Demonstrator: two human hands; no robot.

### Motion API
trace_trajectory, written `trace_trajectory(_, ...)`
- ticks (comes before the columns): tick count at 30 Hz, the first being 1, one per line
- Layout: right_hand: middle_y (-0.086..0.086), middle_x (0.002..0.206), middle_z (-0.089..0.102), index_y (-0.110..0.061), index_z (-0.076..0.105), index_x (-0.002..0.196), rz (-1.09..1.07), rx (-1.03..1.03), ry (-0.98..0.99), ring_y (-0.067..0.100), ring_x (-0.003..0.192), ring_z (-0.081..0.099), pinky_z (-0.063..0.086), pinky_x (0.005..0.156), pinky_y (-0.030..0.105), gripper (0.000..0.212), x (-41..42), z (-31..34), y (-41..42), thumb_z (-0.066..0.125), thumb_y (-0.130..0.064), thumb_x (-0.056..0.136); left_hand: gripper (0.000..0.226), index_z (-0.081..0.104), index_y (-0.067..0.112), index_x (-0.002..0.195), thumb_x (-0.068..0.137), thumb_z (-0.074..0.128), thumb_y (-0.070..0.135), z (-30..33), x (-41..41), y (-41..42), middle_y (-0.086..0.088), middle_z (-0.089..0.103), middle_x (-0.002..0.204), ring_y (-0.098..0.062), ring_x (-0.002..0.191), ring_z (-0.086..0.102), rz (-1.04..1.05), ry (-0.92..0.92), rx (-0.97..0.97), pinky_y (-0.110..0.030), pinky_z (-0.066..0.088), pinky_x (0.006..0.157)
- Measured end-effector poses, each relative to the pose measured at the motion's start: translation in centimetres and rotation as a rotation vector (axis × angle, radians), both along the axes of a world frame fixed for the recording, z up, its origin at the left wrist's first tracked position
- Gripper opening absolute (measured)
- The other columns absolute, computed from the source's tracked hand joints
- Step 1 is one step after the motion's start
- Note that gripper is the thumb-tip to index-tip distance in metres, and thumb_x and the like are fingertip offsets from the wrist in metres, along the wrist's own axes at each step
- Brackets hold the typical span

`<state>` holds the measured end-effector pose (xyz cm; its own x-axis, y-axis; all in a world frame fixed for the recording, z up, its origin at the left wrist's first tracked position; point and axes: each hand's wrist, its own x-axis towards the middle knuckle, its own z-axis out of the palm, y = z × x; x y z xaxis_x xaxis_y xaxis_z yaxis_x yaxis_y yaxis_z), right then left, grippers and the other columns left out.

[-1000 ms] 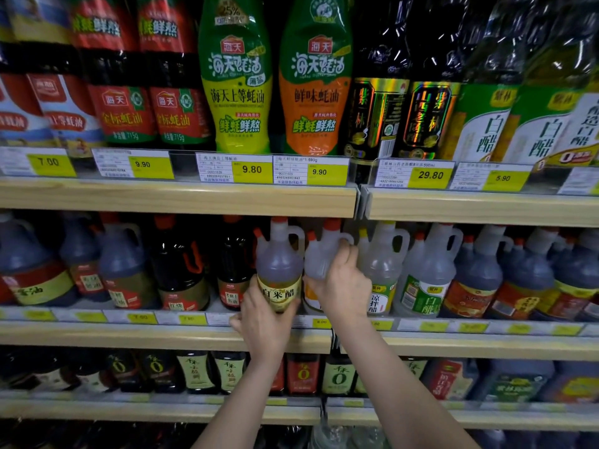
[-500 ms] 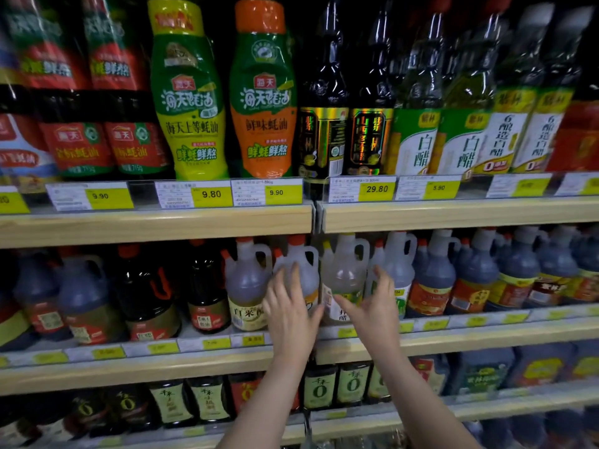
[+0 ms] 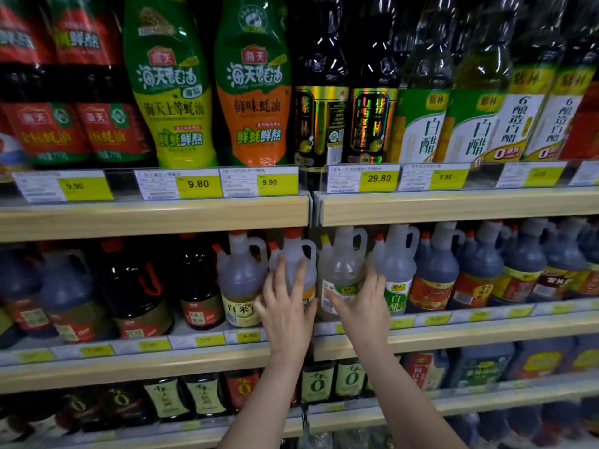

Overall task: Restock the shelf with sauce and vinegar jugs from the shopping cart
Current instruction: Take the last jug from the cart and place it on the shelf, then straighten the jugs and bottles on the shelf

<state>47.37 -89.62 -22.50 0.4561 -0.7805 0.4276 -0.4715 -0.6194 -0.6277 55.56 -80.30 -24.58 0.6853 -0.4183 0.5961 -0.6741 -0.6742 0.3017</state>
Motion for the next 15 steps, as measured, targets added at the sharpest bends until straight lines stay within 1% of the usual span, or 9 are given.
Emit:
trace_trajectory(2,0.009,0.133,0.041,-0.008,0.033,0.138,0.027,0.016,-0.026,0.027,0.116,0.052,0.052,0.073,0.037,0.086,-0.7,0.0,0.3,0.075,-0.046,0.072,0.082,0.031,0.032,0.142,0.072,0.071,0.050,0.6,0.0,1.0,-0.003,0.036,0.149,-0.023,0.123,0.037,-0.063,0.008,-0.011,-0.044,0.044,0.083)
trace_trajectory(4,0.010,0.137,0.038,-0.008,0.032,0.139,0.049,0.031,-0.028,0.027,0.120,0.049,0.054,0.076,0.039,0.087,-1.8,0.6,1.0,0.075,-0.044,0.073,0.068,0.034,0.029,0.139,0.080,0.058,0.055,1.2,0.0,2.7,0.003,0.037,0.146,-0.019,0.122,0.038,-0.125,0.022,-0.040,-0.042,0.044,0.088)
trace_trajectory(6,0.013,0.134,0.040,-0.006,0.035,0.138,0.074,0.034,0.020,0.031,0.113,0.053,0.056,0.071,0.040,0.081,-2.7,1.5,2.2,0.073,-0.041,0.076,0.061,0.036,0.027,0.136,0.084,0.046,0.057,2.0,0.0,5.4,0.005,0.040,0.141,-0.017,0.120,0.041,-0.131,0.062,-0.063,-0.041,0.045,0.090)
trace_trajectory(8,0.012,0.130,0.042,-0.008,0.038,0.135,0.123,0.056,0.068,0.030,0.104,0.057,0.055,0.066,0.039,0.073,-3.3,2.5,3.7,0.071,-0.038,0.078,0.062,0.036,0.024,0.136,0.085,0.039,0.059,2.5,0.2,8.4,0.001,0.048,0.136,-0.019,0.119,0.047,-0.103,0.121,-0.073,-0.039,0.045,0.090)
trace_trajectory(10,0.008,0.130,0.042,-0.011,0.038,0.134,0.185,0.102,0.100,0.027,0.103,0.057,0.053,0.068,0.037,0.067,-3.4,4.0,5.2,0.068,-0.039,0.081,0.067,0.036,0.020,0.137,0.086,0.031,0.064,3.0,0.6,11.5,-0.003,0.051,0.134,-0.023,0.120,0.051,-0.062,0.176,-0.091,-0.040,0.045,0.091)
trace_trajectory(12,0.006,0.128,0.043,-0.013,0.039,0.134,0.224,0.105,0.117,0.024,0.101,0.057,0.053,0.067,0.035,0.065,-3.3,4.8,6.9,0.067,-0.040,0.082,0.069,0.039,0.017,0.136,0.085,0.031,0.064,3.3,0.6,14.5,-0.005,0.053,0.131,-0.025,0.118,0.052,-0.009,0.204,-0.112,-0.042,0.047,0.091)
trace_trajectory(15,0.005,0.129,0.046,-0.015,0.042,0.133,0.321,0.111,0.119,0.018,0.087,0.059,0.051,0.064,0.031,0.060,-2.8,5.4,9.4,0.063,-0.042,0.084,0.067,0.042,0.017,0.133,0.084,0.032,0.061,4.0,-0.1,18.5,-0.002,0.055,0.128,-0.023,0.118,0.053,0.022,0.235,-0.115,-0.039,0.046,0.092)
